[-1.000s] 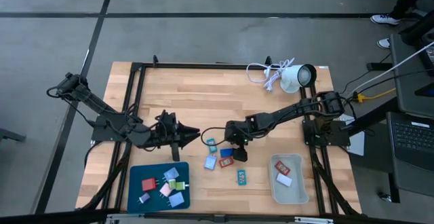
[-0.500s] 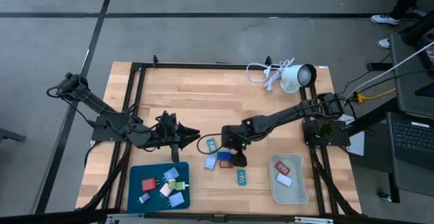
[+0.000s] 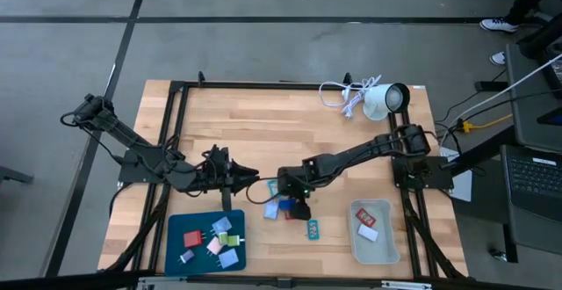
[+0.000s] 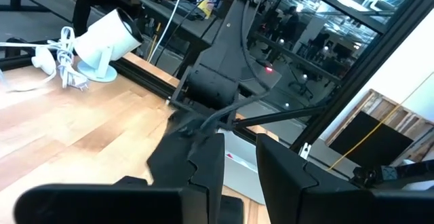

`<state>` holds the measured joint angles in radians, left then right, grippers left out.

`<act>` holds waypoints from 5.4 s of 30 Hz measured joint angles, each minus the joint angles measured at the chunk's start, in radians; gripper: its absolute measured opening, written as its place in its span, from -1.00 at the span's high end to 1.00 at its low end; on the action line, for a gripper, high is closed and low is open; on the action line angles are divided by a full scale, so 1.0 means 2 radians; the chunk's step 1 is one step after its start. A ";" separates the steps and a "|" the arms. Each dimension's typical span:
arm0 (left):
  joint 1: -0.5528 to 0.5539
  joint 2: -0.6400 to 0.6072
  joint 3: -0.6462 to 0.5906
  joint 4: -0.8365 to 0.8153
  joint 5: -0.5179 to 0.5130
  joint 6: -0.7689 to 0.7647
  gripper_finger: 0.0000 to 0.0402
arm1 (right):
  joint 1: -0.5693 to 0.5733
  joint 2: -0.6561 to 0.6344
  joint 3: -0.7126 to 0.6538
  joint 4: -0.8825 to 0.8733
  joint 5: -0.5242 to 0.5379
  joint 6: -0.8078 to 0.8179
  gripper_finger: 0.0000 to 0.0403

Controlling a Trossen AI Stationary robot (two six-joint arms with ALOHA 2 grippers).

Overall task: Pick & Place Office items
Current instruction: Put the top light blue digital clock into the gray bin, then put the purple charger adapter into the blue bin

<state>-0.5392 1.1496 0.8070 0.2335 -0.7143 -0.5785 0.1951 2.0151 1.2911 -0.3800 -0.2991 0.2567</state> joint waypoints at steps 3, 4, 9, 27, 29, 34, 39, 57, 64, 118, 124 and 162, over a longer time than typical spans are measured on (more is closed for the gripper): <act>0.000 0.000 0.000 0.000 0.000 0.000 0.61 | -0.004 -0.002 0.012 0.003 0.004 -0.001 -0.42; 0.000 0.000 0.000 0.000 0.000 0.000 0.61 | -0.005 -0.002 0.012 0.001 0.008 -0.001 -0.42; 0.000 0.000 0.000 -0.002 0.000 -0.001 0.61 | -0.010 0.017 0.012 -0.003 0.009 0.003 -0.37; 0.000 0.000 0.000 -0.004 0.001 0.000 0.61 | -0.019 0.031 0.012 0.024 -0.048 0.055 -0.28; 0.000 0.000 0.000 -0.003 0.001 0.000 0.60 | -0.022 0.024 0.011 0.015 -0.058 0.077 -0.28; 0.000 0.000 0.000 -0.003 0.001 0.000 0.60 | -0.028 -0.006 0.011 -0.002 -0.041 0.149 -0.28; -0.002 -0.011 0.000 -0.036 -0.085 0.028 0.58 | -0.039 -0.006 0.011 0.023 0.009 0.236 -0.28; -0.093 -0.213 0.001 -0.260 -0.110 -0.024 0.44 | -0.047 0.081 0.134 -0.074 0.081 0.326 -0.28; -0.112 -0.202 0.001 -0.301 -0.122 -0.062 0.44 | -0.047 0.119 0.193 -0.124 0.082 0.333 -0.27; -0.132 -0.098 0.000 -0.245 -0.210 -0.106 0.47 | -0.015 -0.258 0.129 -0.457 0.202 0.272 0.70; -0.126 -0.098 0.000 -0.246 -0.190 -0.110 0.47 | 0.135 -0.314 -0.031 -0.372 0.123 0.468 0.70; 0.104 0.116 0.036 -0.190 0.185 -0.289 0.16 | 0.235 -0.362 -0.179 -0.314 0.188 0.589 -0.45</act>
<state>-0.3309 1.3824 0.8785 -0.1456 -0.3445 -1.1556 0.6652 1.2913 0.9321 -1.0079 0.0764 1.4345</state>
